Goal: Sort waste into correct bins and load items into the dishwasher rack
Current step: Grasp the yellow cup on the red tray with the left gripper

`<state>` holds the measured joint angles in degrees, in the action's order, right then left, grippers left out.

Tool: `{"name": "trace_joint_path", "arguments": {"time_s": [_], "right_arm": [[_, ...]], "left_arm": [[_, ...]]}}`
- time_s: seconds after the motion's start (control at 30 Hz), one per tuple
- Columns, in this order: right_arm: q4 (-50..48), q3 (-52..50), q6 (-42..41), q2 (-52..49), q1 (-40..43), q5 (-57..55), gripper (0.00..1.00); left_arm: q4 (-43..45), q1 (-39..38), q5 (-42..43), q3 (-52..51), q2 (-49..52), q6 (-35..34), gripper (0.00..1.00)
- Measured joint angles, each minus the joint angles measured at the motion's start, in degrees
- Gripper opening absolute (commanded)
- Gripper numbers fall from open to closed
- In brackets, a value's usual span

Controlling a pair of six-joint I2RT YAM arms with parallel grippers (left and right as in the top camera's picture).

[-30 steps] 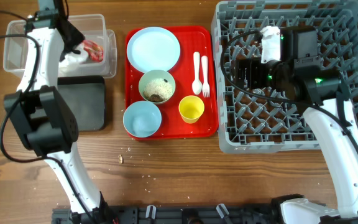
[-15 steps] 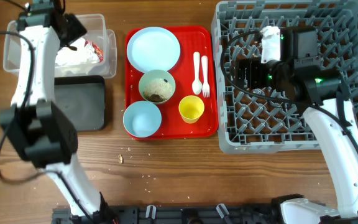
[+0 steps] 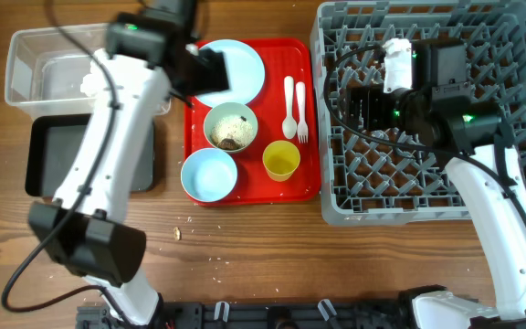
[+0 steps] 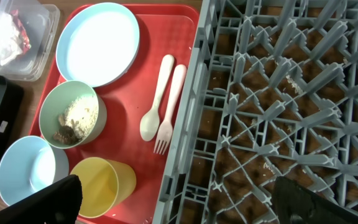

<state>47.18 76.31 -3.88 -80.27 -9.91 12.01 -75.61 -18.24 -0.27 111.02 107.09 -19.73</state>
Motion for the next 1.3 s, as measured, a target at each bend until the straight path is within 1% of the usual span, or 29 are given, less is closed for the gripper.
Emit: {"name": "trace_joint_path", "arguments": {"time_s": [0.13,0.2,0.3,0.43,0.5,0.6,0.7,0.73,0.83,0.87,0.9,1.17,1.3], "right_arm": [[0.0,0.02,0.0,0.0,0.0,0.0,1.0],[0.0,0.0,0.0,0.0,0.0,0.0,1.0],[0.0,0.0,0.0,0.0,0.0,0.0,1.0],[0.0,0.0,0.0,0.0,0.0,0.0,1.0],[0.0,0.02,0.0,0.0,0.0,0.0,1.0],[0.0,0.02,0.0,0.0,0.0,0.0,1.0],[0.0,0.0,0.0,0.0,0.0,0.0,1.0],[-0.02,0.0,0.0,0.0,0.0,0.0,1.0],[0.0,0.02,0.0,0.0,0.0,0.0,1.0],[0.0,0.0,0.0,0.0,0.0,0.0,1.0],[0.0,0.02,0.0,0.0,0.0,0.0,1.0],[0.02,0.02,-1.11,0.0,0.0,1.51,1.0],[0.0,0.02,-1.27,0.0,0.0,5.9,1.0]], "left_arm": [[0.2,-4.35,0.7,-3.28,0.79,0.17,0.87],[1.75,-6.73,2.32,-5.77,1.31,0.74,0.86],[6.91,-9.94,6.38,-10.47,1.79,3.15,0.87],[11.72,-12.68,8.87,-15.43,2.08,4.52,0.87],[14.49,-13.42,10.27,-18.25,2.16,5.18,0.85],[15.91,-13.75,12.59,-21.09,3.02,5.84,0.82],[16.15,-13.92,13.31,-21.75,4.63,6.03,0.72],[16.17,-13.97,13.53,-21.75,5.38,6.05,0.65],[16.39,-13.99,13.73,-21.84,7.39,6.49,0.29],[16.37,-14.01,13.73,-21.84,7.89,6.56,0.13],[16.39,-14.01,13.77,-21.84,8.39,6.51,0.04],[15.58,-13.7,15.02,-21.94,8.94,6.27,0.04],[14.78,-10.56,20.76,-21.94,7.72,6.14,0.04]]}}
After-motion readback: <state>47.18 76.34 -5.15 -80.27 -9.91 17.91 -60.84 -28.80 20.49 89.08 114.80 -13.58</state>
